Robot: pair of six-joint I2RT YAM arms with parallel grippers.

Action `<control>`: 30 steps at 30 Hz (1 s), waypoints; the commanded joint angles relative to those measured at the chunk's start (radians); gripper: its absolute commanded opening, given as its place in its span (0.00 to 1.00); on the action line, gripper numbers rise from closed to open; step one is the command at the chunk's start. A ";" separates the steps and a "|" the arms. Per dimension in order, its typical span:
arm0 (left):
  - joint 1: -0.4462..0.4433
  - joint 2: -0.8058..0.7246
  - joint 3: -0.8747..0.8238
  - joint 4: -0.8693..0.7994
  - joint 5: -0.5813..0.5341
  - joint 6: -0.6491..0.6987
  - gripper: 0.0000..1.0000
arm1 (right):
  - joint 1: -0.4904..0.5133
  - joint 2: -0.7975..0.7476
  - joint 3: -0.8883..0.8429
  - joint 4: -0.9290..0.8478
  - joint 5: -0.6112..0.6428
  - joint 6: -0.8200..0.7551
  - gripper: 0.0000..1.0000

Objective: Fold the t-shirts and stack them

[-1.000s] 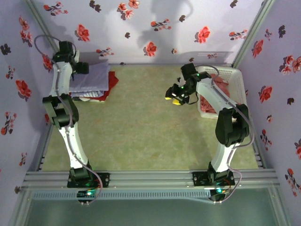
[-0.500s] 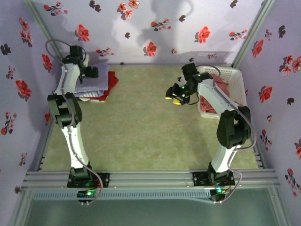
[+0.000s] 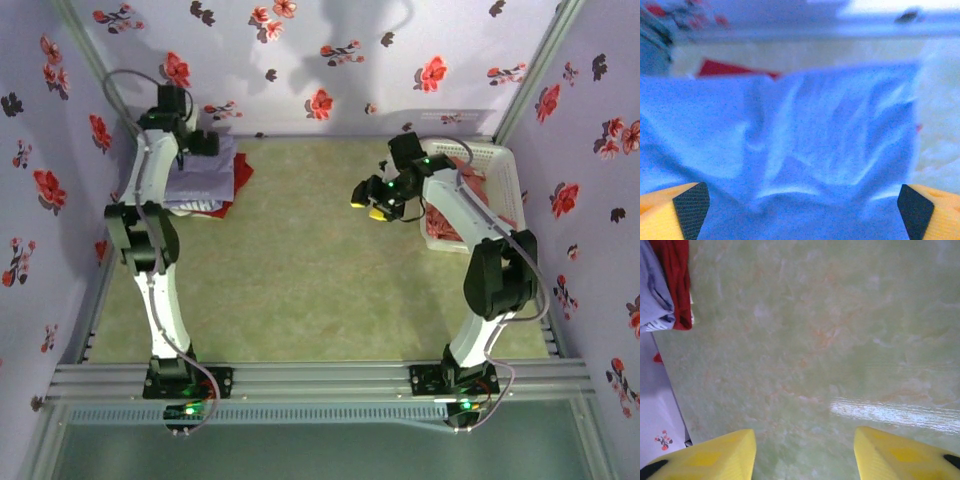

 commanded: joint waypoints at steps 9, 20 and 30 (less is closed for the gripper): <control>-0.048 -0.898 -1.327 1.315 0.207 -0.115 1.00 | 0.003 -0.208 -0.040 0.163 0.281 -0.026 0.99; -0.049 -1.033 -1.708 1.419 0.190 -0.170 0.99 | 0.013 -0.669 -0.736 0.953 0.954 -0.423 1.00; -0.047 -0.994 -1.899 1.566 -0.075 0.023 0.99 | -0.028 -0.661 -1.064 1.291 1.073 -0.542 0.99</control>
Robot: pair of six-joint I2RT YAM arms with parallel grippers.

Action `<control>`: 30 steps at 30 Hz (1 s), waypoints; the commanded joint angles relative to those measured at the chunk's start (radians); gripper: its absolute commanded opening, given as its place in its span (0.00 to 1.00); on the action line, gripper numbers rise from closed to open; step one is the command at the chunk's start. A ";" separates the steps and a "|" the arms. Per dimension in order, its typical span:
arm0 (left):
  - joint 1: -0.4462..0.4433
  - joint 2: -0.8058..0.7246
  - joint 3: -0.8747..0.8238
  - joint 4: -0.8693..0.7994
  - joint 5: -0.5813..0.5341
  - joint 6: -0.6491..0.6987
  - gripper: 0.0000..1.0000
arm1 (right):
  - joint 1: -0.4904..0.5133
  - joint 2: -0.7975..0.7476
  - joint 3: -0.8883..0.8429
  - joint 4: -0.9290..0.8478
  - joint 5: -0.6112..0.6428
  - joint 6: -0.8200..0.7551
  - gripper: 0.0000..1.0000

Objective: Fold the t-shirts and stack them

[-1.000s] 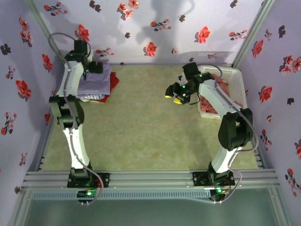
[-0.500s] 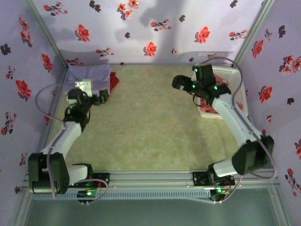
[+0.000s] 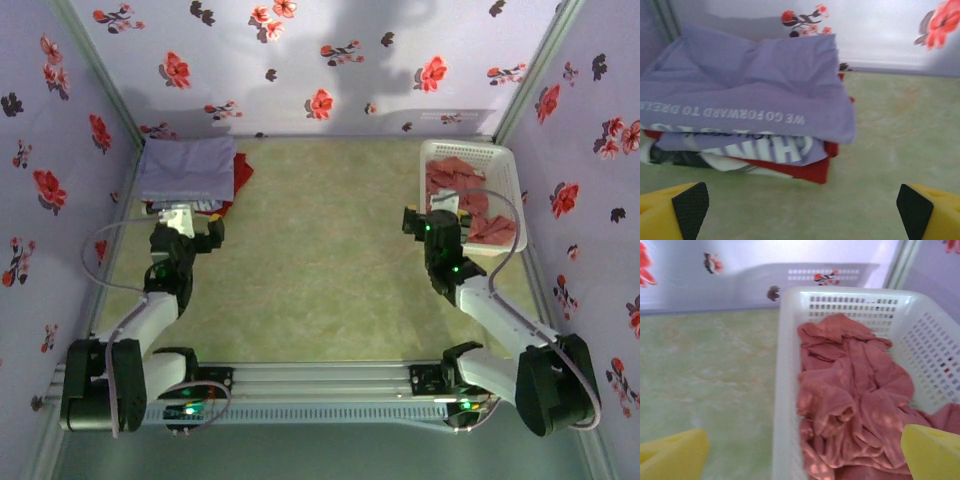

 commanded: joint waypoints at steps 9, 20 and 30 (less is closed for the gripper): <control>0.009 0.455 -0.124 0.658 -0.160 0.092 1.00 | -0.103 0.171 -0.162 0.513 0.041 -0.028 0.99; 0.011 0.443 -0.125 0.639 -0.140 0.093 0.99 | -0.170 0.133 -0.153 0.410 -0.013 0.022 0.99; 0.011 0.442 -0.116 0.621 -0.140 0.094 0.99 | -0.205 0.083 -0.207 0.362 -0.038 0.015 0.99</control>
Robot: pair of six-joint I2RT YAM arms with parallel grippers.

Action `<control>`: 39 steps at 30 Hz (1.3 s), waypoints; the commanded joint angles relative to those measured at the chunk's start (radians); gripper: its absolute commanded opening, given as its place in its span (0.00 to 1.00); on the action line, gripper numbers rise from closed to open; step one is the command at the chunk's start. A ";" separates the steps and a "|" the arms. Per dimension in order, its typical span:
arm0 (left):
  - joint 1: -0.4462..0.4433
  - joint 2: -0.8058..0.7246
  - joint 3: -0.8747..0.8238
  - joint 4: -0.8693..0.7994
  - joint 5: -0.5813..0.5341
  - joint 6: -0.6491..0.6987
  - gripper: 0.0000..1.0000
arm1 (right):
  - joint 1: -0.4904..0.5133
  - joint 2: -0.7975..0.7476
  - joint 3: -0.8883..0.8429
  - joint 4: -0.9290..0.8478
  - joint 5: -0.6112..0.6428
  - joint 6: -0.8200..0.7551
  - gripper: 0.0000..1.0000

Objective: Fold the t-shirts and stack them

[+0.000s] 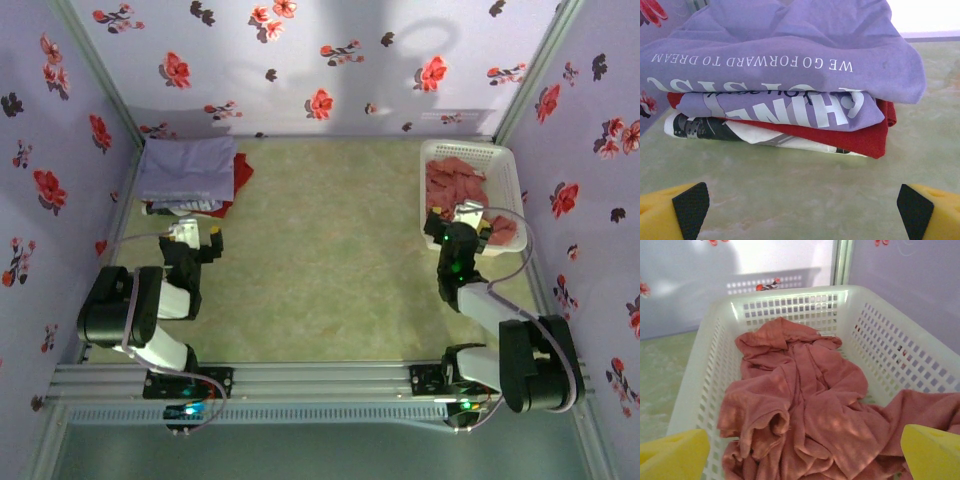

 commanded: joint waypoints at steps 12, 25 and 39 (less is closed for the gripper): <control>0.007 -0.003 0.019 0.016 -0.020 0.021 0.99 | -0.032 0.190 -0.129 0.360 -0.057 -0.035 0.99; 0.008 -0.012 0.157 -0.234 -0.138 -0.025 0.99 | -0.098 0.348 0.037 0.198 -0.191 -0.003 0.99; 0.024 -0.013 0.160 -0.246 -0.134 -0.028 0.99 | -0.124 0.351 0.042 0.189 -0.236 0.010 0.99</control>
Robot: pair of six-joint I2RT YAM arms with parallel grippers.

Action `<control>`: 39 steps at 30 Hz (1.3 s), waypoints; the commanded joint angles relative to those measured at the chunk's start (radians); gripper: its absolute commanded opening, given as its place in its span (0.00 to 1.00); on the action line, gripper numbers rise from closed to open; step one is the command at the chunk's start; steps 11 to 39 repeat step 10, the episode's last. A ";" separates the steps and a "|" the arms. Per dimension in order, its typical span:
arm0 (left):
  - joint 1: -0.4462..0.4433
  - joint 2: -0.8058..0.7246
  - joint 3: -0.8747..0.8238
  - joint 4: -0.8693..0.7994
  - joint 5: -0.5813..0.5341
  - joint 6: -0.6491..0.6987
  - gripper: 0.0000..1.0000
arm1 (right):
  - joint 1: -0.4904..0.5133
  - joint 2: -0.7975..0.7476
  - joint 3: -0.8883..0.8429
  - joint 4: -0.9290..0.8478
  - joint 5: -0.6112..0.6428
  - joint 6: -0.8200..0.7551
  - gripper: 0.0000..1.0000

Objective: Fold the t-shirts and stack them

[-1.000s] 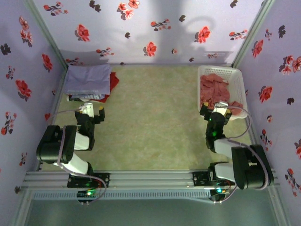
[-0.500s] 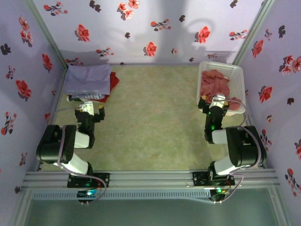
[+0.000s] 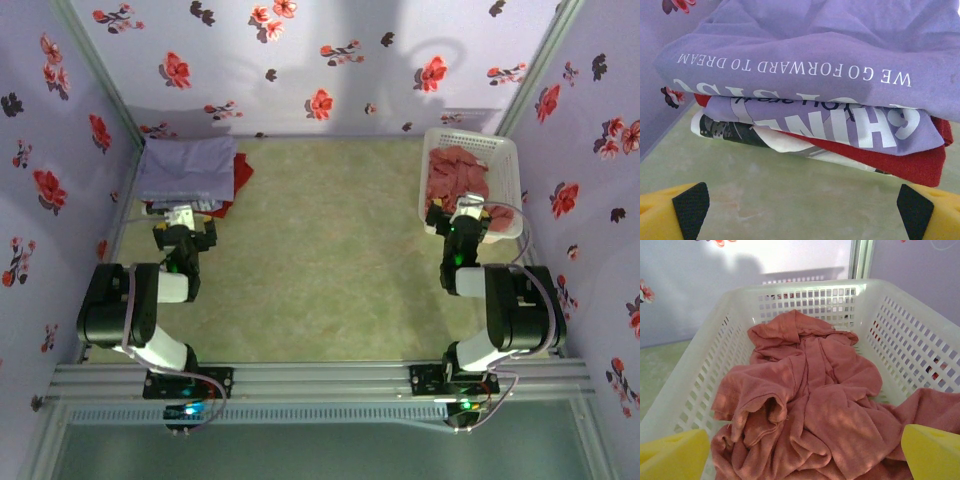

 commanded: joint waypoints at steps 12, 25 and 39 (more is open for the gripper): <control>0.008 -0.016 -0.016 0.029 -0.027 -0.037 0.99 | -0.007 0.030 -0.005 -0.141 -0.082 0.033 0.99; 0.008 -0.016 -0.016 0.029 -0.027 -0.037 0.99 | -0.007 0.030 -0.005 -0.141 -0.082 0.033 0.99; 0.008 -0.016 -0.016 0.029 -0.027 -0.037 0.99 | -0.007 0.030 -0.005 -0.141 -0.082 0.033 0.99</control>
